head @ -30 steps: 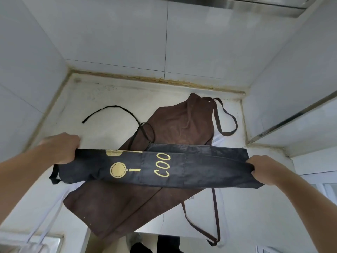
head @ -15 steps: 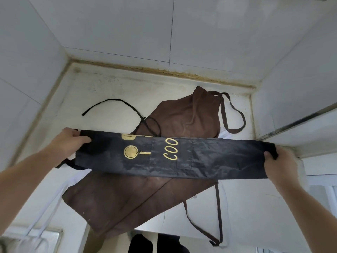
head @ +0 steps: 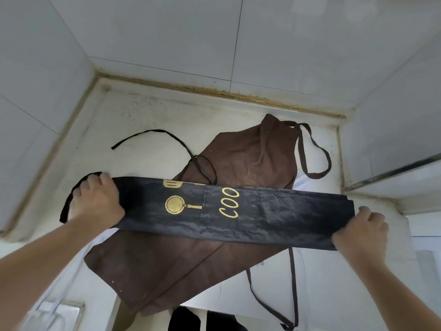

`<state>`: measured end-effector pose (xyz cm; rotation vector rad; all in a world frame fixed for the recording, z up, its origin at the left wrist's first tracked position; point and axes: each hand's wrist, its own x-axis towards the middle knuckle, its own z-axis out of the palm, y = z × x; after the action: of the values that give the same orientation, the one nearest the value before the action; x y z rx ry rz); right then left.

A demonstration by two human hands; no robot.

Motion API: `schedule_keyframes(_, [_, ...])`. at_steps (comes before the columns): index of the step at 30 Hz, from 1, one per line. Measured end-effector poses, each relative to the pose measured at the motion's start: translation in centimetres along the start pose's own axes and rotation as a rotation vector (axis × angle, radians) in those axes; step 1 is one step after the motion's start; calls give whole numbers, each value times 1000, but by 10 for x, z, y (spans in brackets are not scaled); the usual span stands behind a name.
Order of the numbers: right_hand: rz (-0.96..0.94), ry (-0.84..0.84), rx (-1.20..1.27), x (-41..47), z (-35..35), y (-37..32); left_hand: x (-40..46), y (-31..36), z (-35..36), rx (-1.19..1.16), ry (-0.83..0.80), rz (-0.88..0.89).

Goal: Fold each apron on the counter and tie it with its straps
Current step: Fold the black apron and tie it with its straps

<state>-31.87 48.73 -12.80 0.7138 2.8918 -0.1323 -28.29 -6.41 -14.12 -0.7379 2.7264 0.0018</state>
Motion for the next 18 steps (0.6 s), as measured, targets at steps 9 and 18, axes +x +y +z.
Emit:
schedule_keyframes(9, [-537,-495,254,-76,62,-120,-16,164,-6,-891,-376,90])
schedule_keyframes(18, [-551,-454,245,-73,75,-115,3,210,4,-1091,-391,-99])
